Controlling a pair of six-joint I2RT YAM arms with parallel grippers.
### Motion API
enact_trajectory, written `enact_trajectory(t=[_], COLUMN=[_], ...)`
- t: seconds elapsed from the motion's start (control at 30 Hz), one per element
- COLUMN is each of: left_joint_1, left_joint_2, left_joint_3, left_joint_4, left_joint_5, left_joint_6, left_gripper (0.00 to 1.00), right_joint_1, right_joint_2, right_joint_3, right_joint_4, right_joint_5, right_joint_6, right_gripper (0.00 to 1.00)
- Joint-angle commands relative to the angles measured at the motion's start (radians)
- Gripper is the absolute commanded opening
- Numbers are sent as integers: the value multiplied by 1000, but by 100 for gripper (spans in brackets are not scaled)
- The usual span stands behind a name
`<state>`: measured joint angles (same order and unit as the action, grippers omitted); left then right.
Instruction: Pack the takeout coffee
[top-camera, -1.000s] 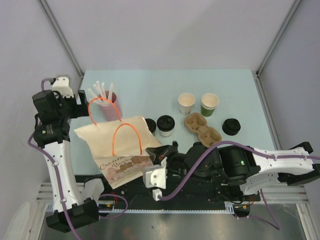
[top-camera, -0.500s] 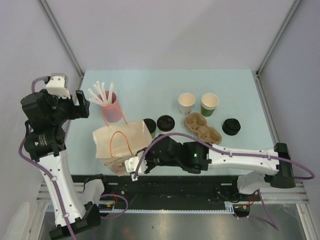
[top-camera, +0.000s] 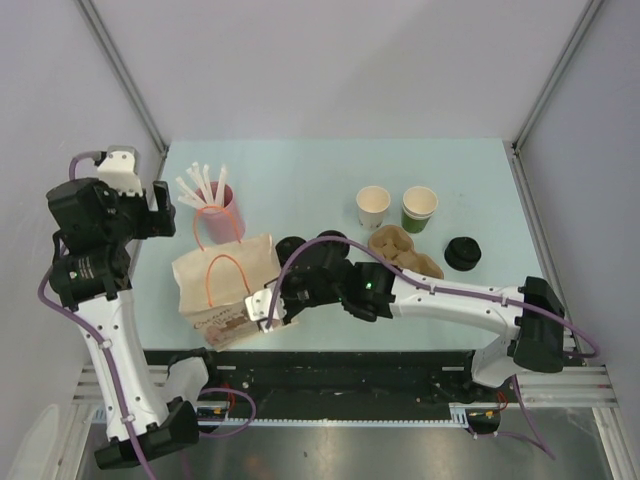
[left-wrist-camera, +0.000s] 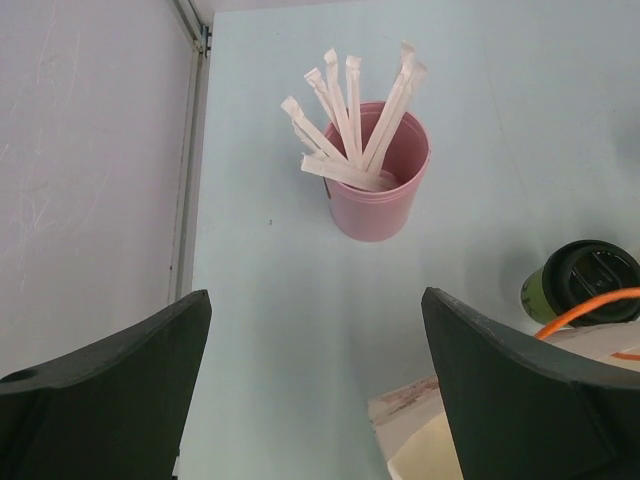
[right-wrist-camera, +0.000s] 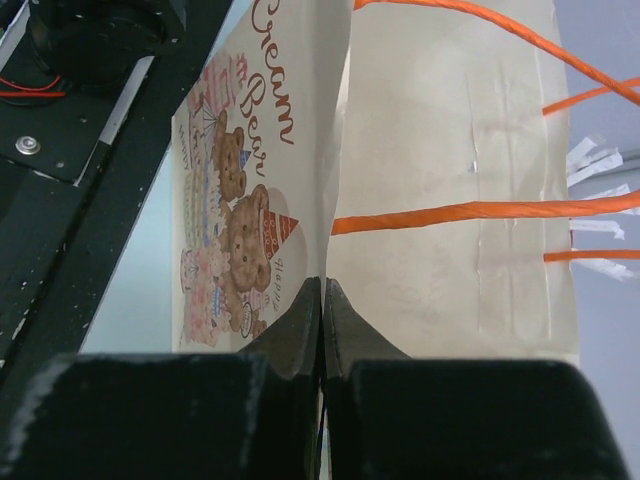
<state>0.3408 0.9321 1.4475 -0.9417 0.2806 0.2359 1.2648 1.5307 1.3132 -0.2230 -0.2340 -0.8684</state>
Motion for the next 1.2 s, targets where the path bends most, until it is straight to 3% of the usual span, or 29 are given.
enact_trajectory(t=[0.0,0.1,0.2,0.23,0.33,0.4,0.5,0.53,0.73,0.8,0.87,0.93,1.03,1.17], left_joint_1=[9,9,9,9,9,9,9,10,10,9,9,9,9,9], left_joint_2=[11,13,13,13,14,11,7,7,11,19,22,30,43,59], left_joint_3=[4,-2,-9,-10,-19,-25,-27,-27,-15,-13,-12,-7,-2,4], left_joint_4=[6,6,6,6,6,4,4,4,4,6,6,6,6,7], left_joint_5=[23,35,37,40,55,60,65,65,69,75,77,83,106,115], left_joint_6=[69,72,77,79,75,79,82,83,82,80,79,75,72,74], left_gripper=[92,92,92,92,92,92,92,92,92,92,92,92,92,91], right_joint_1=[-36,-31,-12,-5,10,15,19,22,-18,-105,-201,-370,-531,-678], right_joint_2=[20,20,11,8,-10,-29,-79,-108,-242,-309,-343,-368,-356,-305], right_joint_3=[4,4,4,4,4,4,4,4,6,9,11,9,-2,-60], right_joint_4=[94,83,51,45,43,53,74,86,97,62,-42,-213,-416,-529], right_joint_5=[-74,-54,-38,-21,1,5,7,21,168,221,350,453,551,590], right_joint_6=[-27,-27,-14,6,38,84,158,182,473,598,823,1021,1111,1163], right_gripper=[0,0,19,35,57,61,78,98,100,100,100,94,88,84])
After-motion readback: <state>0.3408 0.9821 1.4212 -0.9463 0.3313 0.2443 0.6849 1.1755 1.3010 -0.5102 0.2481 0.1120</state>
